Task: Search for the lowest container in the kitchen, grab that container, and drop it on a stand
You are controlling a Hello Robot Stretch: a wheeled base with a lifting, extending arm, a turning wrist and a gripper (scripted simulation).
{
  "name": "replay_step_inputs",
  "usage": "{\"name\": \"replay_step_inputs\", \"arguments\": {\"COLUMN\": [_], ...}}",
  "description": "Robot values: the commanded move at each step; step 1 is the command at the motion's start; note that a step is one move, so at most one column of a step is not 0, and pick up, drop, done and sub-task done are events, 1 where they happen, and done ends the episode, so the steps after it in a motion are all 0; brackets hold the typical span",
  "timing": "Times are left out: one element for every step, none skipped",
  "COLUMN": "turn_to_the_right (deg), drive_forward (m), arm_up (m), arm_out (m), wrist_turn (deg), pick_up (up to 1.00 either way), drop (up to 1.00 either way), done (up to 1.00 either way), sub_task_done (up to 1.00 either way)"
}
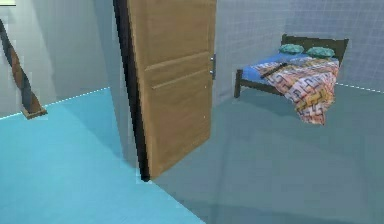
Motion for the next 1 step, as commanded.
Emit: {"name": "replay_step_inputs", "arguments": {"turn_to_the_right": [-30.0], "drive_forward": [0.00], "arm_up": [0.00], "arm_out": [0.00], "wrist_turn": [0.0], "pick_up": [0.00], "drop": [0.00], "done": [0.00], "sub_task_done": [0.00]}}
